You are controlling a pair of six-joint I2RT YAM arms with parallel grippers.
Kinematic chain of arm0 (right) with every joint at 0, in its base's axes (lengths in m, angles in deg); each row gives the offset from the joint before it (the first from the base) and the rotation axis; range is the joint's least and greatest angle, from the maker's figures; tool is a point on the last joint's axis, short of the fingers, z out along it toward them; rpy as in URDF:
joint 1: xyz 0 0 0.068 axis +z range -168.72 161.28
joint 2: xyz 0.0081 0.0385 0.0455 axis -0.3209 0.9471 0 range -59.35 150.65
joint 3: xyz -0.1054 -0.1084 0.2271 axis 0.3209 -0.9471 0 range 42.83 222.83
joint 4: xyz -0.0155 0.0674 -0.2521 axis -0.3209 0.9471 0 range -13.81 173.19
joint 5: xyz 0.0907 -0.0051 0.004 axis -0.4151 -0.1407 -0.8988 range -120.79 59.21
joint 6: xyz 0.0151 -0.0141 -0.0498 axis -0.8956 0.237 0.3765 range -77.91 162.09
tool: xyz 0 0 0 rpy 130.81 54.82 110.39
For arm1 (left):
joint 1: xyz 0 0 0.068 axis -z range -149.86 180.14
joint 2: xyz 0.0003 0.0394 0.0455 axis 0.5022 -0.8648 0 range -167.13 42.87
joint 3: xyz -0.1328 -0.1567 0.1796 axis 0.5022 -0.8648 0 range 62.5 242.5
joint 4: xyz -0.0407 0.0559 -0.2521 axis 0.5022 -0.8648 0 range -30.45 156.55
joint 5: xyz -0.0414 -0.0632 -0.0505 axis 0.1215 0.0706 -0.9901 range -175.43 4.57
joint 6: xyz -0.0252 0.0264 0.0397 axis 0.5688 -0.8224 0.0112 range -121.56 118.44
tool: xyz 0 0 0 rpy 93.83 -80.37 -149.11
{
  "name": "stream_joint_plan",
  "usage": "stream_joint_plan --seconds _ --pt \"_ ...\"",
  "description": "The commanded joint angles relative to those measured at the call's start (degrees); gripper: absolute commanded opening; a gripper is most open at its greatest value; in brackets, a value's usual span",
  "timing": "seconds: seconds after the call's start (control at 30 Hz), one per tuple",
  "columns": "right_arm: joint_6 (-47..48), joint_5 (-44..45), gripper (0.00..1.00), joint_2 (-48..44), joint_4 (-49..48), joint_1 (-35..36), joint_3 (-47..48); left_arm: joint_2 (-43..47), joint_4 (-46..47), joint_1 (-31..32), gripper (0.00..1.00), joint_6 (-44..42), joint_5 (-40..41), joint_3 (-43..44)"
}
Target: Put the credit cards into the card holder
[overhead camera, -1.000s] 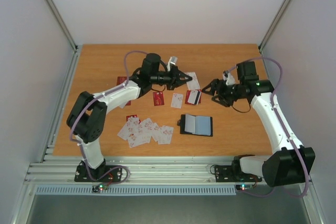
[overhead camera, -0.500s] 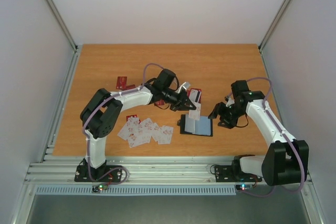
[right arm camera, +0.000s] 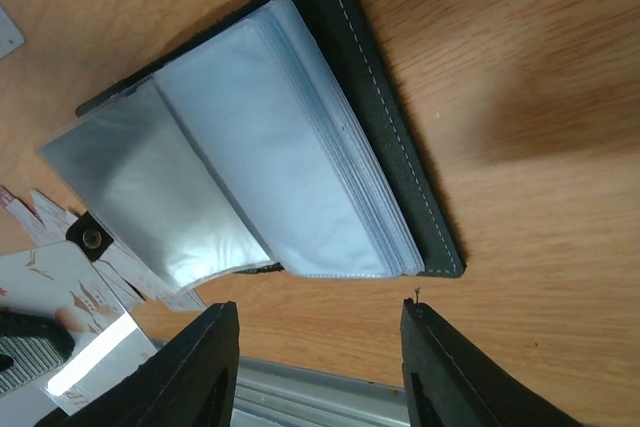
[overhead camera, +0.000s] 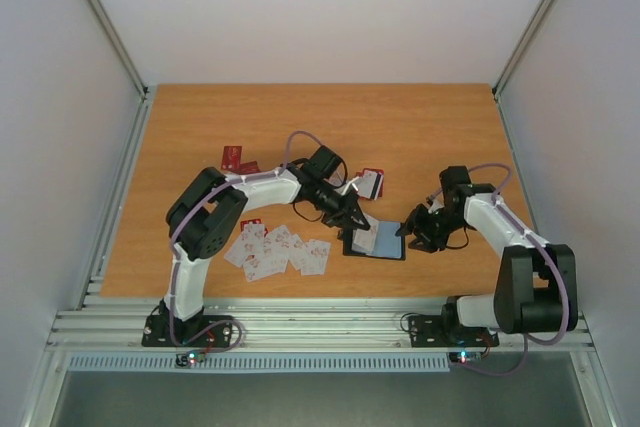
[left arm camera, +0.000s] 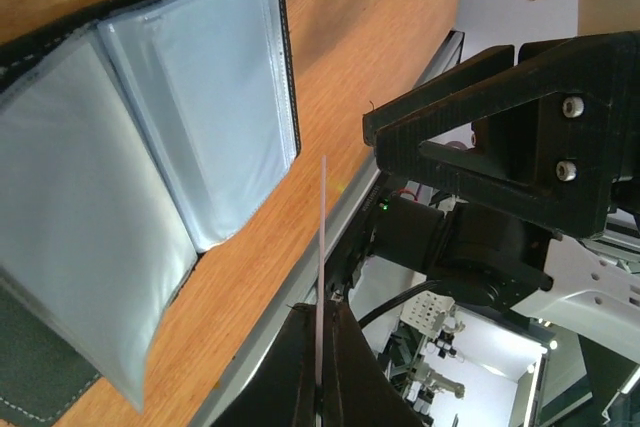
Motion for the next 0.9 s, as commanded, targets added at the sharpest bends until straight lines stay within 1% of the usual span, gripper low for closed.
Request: stream_joint_plan --seconds 0.0,0.07,0.13,0.27,0.37,0.53,0.87 --pt "-0.6 -1.8 0.45 2.3 -4.2 -0.4 -0.6 -2.4 -1.8 0.4 0.0 -1.6 1.1 2.4" --pt "-0.4 -1.7 0.44 3.4 -5.0 -0.4 -0.5 -3.4 -2.1 0.5 0.0 -1.5 1.1 3.0" --pt "-0.5 -1.9 0.43 4.4 -5.8 -2.0 -0.7 -4.8 -3.5 0.5 0.0 -1.6 0.9 4.3" --pt "-0.5 -2.4 0.41 6.2 -7.3 -2.1 -1.1 -7.1 -6.5 0.5 0.0 -3.2 1.3 6.4" --pt "-0.2 -2.5 0.38 7.3 -7.9 -2.0 -1.3 -7.9 -8.7 0.6 0.0 -3.9 1.5 7.5" --pt "0.0 -2.9 0.35 8.7 -8.8 -2.0 -1.6 -9.5 -13.7 0.7 0.0 -7.0 2.0 9.6" --pt "0.4 -3.8 0.3 10.9 -10.4 -2.1 -2.2 -11.3 -14.9 1.1 0.0 -8.0 1.7 11.1"
